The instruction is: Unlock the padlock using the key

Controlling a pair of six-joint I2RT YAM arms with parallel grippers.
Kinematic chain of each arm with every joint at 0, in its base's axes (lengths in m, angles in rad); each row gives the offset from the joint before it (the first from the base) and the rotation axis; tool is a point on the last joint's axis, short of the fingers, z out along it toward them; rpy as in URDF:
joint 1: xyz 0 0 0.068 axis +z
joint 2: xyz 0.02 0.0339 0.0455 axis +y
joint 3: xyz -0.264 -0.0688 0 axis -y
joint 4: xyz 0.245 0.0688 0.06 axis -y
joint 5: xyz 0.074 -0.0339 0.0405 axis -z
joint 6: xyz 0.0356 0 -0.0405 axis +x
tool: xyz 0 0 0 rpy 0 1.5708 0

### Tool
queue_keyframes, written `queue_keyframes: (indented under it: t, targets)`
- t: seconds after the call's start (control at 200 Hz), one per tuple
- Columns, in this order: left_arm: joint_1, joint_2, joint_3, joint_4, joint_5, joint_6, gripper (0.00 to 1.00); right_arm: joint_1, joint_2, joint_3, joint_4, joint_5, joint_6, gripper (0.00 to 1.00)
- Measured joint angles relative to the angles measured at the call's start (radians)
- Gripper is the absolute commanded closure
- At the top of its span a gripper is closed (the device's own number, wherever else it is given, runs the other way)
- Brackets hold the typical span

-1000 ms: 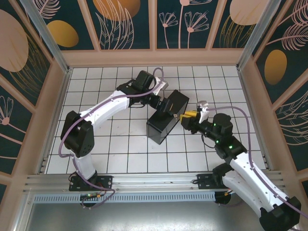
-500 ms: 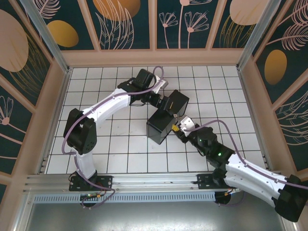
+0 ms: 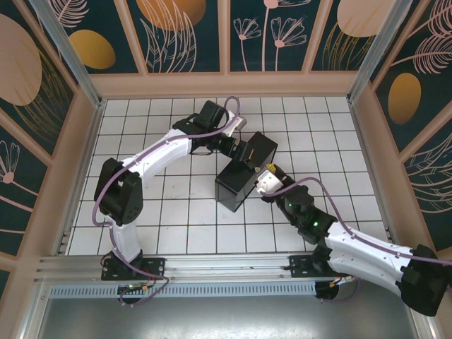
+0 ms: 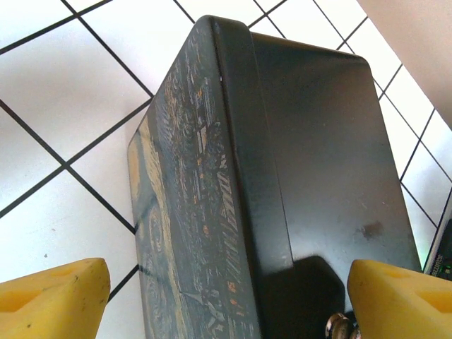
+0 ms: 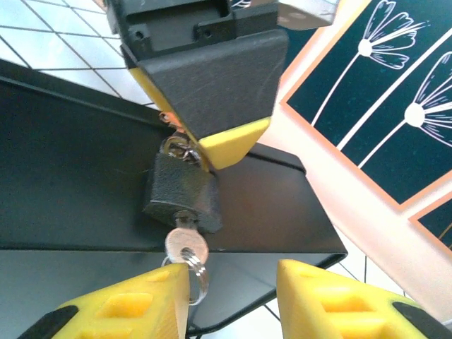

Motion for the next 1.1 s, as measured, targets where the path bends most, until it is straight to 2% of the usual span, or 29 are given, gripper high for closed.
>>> queue_keyframes:
  t: [0.16, 0.455, 0.841, 1.101]
  targets:
    - [0.0, 0.0, 0.0, 0.0, 0.0, 0.0, 0.13, 0.018, 0.005, 0.0, -0.027, 0.001, -0.002, 0.63]
    - [0.001, 0.0, 0.0, 0.0, 0.003, 0.0, 0.13, 0.025, 0.031, 0.005, -0.009, 0.0, -0.023, 0.74]
    - [0.001, 0.0, 0.0, 0.0, 0.003, 0.0, 0.14, 0.025, 0.053, 0.012, 0.017, 0.0, -0.047, 0.83]
    - [0.005, 0.0, 0.0, 0.0, 0.004, 0.0, 0.14, 0.015, 0.072, 0.023, 0.017, -0.001, -0.048, 0.84]
